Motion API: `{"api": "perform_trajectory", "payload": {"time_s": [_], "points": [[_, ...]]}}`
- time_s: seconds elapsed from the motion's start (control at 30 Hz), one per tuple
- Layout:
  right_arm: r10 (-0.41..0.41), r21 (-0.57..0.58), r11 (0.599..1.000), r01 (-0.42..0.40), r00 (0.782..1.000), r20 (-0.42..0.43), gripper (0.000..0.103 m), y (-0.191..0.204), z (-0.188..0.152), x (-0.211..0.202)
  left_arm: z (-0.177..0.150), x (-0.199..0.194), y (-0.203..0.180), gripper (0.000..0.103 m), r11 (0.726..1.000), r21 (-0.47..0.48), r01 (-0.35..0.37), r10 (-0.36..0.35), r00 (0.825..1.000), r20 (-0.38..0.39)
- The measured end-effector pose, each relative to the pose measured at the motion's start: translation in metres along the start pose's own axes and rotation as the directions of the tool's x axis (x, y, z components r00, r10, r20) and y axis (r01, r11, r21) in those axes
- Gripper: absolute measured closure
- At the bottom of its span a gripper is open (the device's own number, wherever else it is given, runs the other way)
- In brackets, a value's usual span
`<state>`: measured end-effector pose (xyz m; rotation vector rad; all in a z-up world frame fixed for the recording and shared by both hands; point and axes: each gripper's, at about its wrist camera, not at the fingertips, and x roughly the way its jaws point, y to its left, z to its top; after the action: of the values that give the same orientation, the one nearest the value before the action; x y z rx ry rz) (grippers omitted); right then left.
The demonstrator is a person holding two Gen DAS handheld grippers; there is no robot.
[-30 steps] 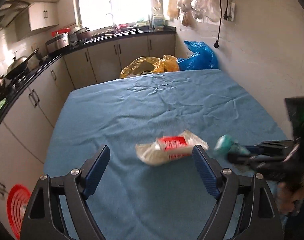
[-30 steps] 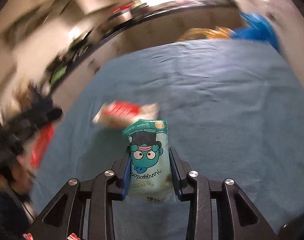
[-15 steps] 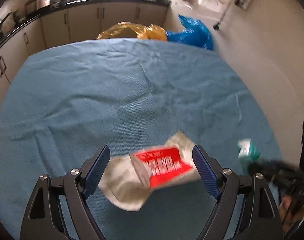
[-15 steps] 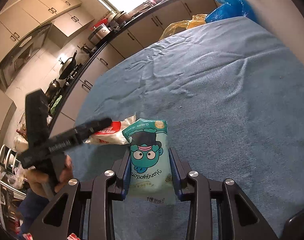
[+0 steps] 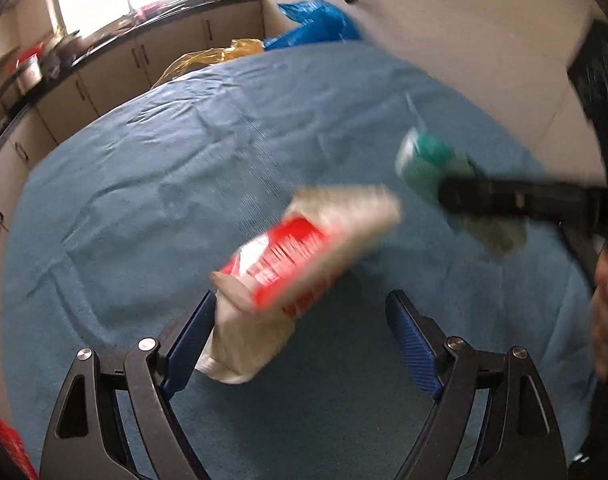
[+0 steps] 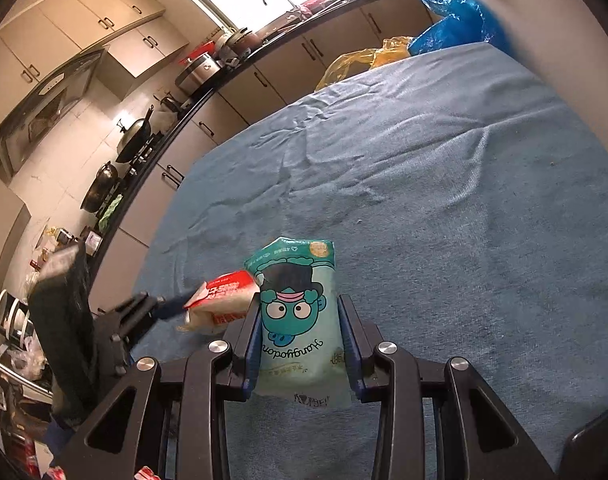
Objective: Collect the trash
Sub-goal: 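Grasp the white-and-red printed snack bag with the left gripper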
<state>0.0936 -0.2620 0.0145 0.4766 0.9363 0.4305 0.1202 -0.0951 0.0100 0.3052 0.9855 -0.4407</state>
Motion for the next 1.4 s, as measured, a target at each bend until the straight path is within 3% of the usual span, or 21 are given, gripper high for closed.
{"api": "perform_trajectory", "payload": {"time_s": [0.1,0.2,0.4,0.53,0.8,1.0,1.23,1.4], "points": [[-0.003,-0.008,1.0,0.003,1.0,0.005,0.065,0.003,0.0,-0.001,-0.004,0.002,-0.009,0.02,0.999,0.025,-0.047,0.047,0.999,0.02],[-0.01,-0.011,1.0,0.01,1.0,0.01,0.065,0.004,-0.001,-0.001,0.0,0.002,-0.003,0.038,0.999,-0.028,-0.043,0.044,0.998,0.04],[-0.023,-0.012,1.0,0.023,1.0,0.013,0.065,0.004,0.0,-0.001,0.005,-0.001,0.009,0.063,0.994,-0.105,-0.035,0.043,0.996,0.075],[-0.027,-0.015,1.0,0.027,0.999,0.018,0.065,0.004,-0.001,-0.002,0.004,0.001,0.008,0.068,0.99,-0.135,-0.047,0.06,0.994,0.093],[-0.025,-0.055,0.998,0.026,1.0,0.013,0.065,0.015,-0.004,0.002,-0.024,-0.034,0.022,0.07,0.959,-0.278,-0.055,0.104,0.981,0.165],[-0.018,-0.183,0.983,0.017,1.0,-0.004,0.065,0.047,-0.019,0.015,-0.057,-0.068,0.03,0.07,0.93,-0.335,-0.15,0.238,0.941,0.239],[-0.015,-0.273,0.962,0.015,1.0,0.003,0.065,0.067,-0.031,0.022,-0.072,-0.073,0.046,0.07,0.909,-0.398,-0.127,0.242,0.937,0.253],[-0.018,-0.287,0.958,0.024,1.0,0.026,0.065,0.07,-0.034,0.02,-0.079,-0.082,0.051,0.07,0.883,-0.444,-0.15,0.298,0.911,0.286]]}}
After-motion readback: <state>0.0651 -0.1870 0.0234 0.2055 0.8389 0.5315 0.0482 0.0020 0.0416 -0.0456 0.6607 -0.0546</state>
